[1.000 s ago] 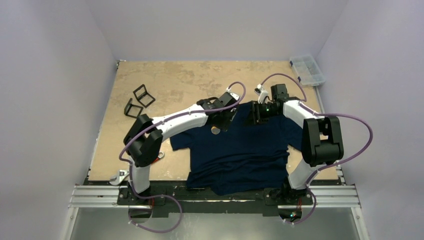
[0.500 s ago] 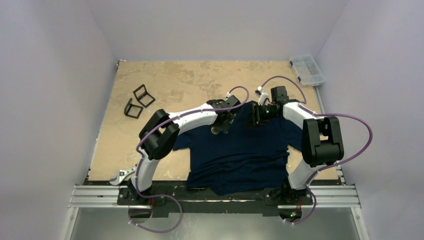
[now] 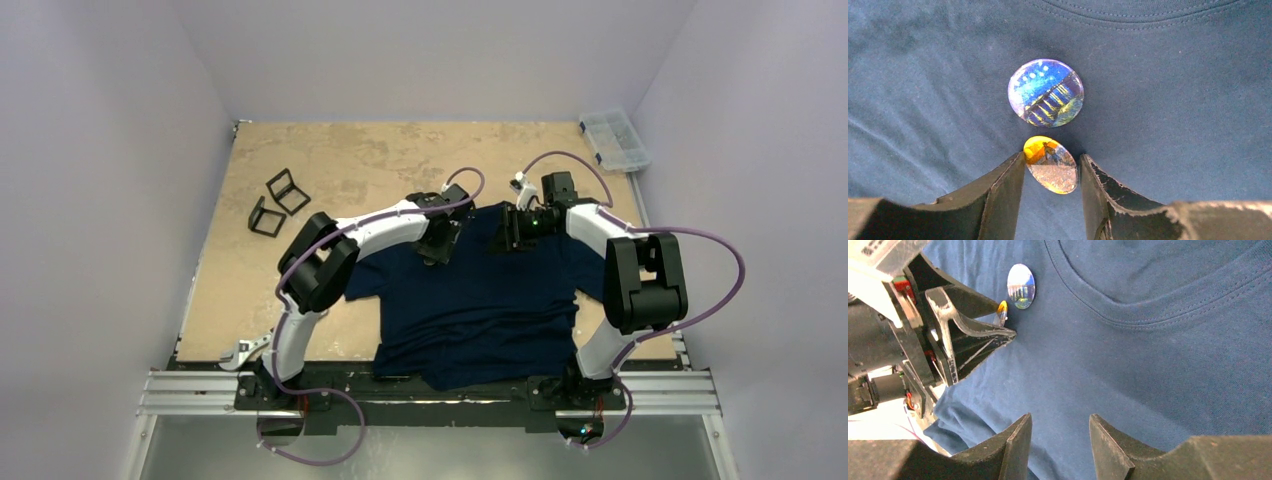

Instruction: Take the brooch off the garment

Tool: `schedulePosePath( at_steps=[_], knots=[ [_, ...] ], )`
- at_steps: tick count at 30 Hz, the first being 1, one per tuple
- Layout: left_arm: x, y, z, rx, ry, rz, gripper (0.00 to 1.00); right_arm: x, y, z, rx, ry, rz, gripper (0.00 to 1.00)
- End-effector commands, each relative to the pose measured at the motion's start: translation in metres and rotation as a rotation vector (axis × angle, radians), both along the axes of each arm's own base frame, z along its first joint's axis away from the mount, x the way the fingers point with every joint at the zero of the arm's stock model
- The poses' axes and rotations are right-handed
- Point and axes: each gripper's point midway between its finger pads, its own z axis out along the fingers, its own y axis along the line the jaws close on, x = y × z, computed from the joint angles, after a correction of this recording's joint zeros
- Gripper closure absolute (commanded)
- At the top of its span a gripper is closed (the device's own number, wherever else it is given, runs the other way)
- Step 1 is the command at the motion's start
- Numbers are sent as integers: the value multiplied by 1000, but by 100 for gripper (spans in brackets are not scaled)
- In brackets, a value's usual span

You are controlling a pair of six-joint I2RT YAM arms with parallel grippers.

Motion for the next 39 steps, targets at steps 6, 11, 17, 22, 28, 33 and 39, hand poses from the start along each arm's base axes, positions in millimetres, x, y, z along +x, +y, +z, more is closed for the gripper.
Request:
schedulePosePath(
  at_steps=[6, 11, 17, 22, 28, 33, 39],
  knots=[
    [3, -27, 55, -378, 53, -105, 57, 12, 12, 26, 78, -75, 47, 45],
    [5, -32, 64, -506, 117, -135, 64, 16, 16, 28, 106, -82, 49, 44],
    [19, -14, 61, -369, 27, -94, 52, 18, 17, 25, 114, -67, 47, 44],
    [11, -4, 56, -153, -48, -41, 43, 18, 14, 23, 91, -69, 31, 44],
    [11, 0, 38, -74, -40, -8, 44, 16, 9, 16, 50, -59, 15, 45],
    [14, 0, 30, -32, -29, -17, 45, 17, 9, 16, 51, -59, 16, 45],
    [10, -4, 17, -29, -1, -33, 46, 17, 9, 17, 48, -68, 14, 45]
  ],
)
